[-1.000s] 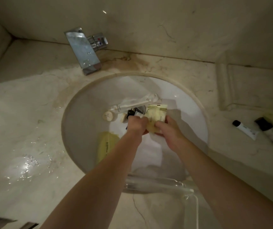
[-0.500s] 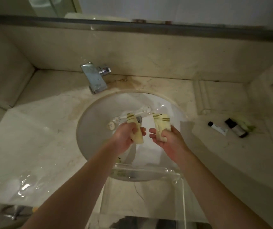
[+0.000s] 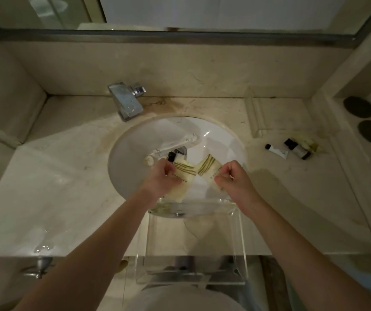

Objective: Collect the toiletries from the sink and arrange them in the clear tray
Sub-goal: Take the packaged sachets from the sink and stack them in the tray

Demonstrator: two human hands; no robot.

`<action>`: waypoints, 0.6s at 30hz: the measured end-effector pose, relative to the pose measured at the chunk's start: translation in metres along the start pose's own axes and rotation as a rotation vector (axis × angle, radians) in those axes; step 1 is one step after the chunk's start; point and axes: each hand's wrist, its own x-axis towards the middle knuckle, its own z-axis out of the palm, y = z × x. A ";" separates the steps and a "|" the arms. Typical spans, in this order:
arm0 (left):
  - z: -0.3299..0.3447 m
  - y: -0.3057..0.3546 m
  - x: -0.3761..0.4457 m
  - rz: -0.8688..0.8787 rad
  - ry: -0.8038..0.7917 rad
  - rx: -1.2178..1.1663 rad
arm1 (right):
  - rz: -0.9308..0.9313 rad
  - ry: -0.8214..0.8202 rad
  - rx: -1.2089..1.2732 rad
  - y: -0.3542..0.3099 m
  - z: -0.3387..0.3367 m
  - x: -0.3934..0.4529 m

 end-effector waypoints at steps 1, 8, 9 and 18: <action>0.000 -0.001 -0.002 0.015 -0.003 -0.014 | 0.017 -0.008 0.000 0.002 -0.001 -0.003; -0.002 -0.012 -0.014 -0.026 -0.139 -0.039 | 0.140 -0.109 -0.040 0.016 -0.004 -0.014; -0.002 -0.013 -0.017 -0.051 -0.128 -0.081 | 0.149 -0.110 -0.046 0.016 -0.003 -0.015; -0.013 -0.027 -0.032 -0.123 -0.093 -0.261 | 0.132 -0.156 -0.149 0.025 -0.003 -0.021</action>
